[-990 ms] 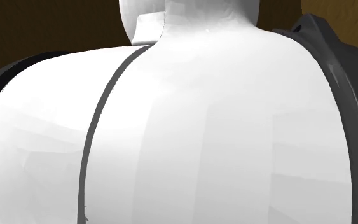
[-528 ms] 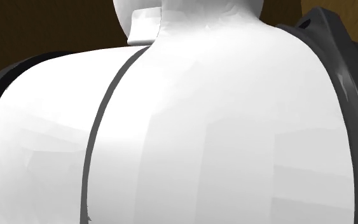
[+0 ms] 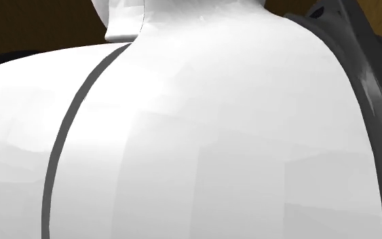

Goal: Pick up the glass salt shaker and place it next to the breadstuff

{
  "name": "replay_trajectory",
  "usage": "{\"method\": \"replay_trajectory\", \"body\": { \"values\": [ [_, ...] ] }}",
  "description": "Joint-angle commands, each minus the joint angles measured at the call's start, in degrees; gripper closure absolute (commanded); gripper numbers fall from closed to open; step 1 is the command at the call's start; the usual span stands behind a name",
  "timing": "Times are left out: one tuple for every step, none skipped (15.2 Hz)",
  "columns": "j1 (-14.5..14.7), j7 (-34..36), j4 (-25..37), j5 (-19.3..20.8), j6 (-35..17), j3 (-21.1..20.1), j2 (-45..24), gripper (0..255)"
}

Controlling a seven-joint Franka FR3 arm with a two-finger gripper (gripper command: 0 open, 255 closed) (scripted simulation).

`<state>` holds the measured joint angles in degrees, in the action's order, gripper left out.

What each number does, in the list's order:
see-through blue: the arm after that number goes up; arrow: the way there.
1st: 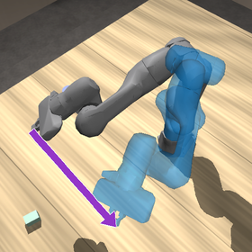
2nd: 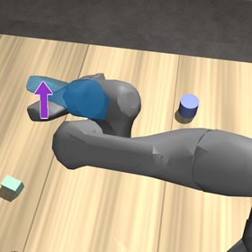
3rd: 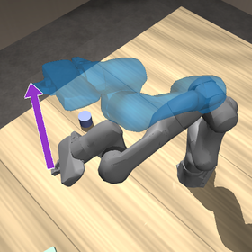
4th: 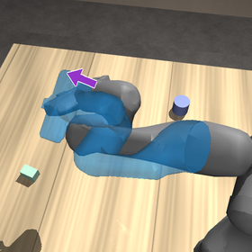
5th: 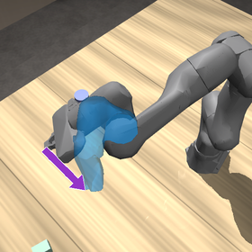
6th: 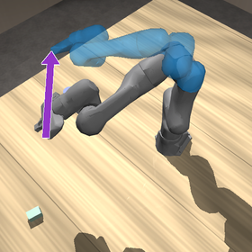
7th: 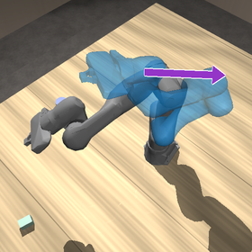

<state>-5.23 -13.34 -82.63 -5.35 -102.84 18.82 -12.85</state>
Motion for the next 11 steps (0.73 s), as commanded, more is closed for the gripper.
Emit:
{"method": "replay_trajectory", "body": {
  "values": [
    [2.1, 2.9, -2.7, 1.3, -0.7, -0.9, 2.2, 255],
    [3.0, 4.3, -3.6, 1.7, -1.0, -1.3, 2.9, 255],
    [3.9, 5.7, -4.3, 2.2, -1.2, -1.8, 3.5, 255],
    [4.7, 7.1, -5.0, 2.6, -1.4, -2.3, 4.0, 255],
    [5.6, 8.4, -5.6, 3.0, -1.5, -2.8, 4.5, 255],
    [6.4, 9.8, -6.1, 3.4, -1.6, -3.3, 4.9, 255],
    [7.2, 11.2, -6.5, 3.8, -1.7, -3.9, 5.2, 255],
    [8.0, 12.6, -6.8, 4.1, -1.8, -4.4, 5.5, 255],
    [8.8, 13.9, -7.1, 4.4, -1.9, -5.0, 5.8, 255],
    [9.6, 15.3, -7.3, 4.7, -1.9, -5.5, 5.9, 255],
    [10.4, 16.7, -7.4, 5.0, -1.9, -6.0, 6.0, 255]
  ]
}}
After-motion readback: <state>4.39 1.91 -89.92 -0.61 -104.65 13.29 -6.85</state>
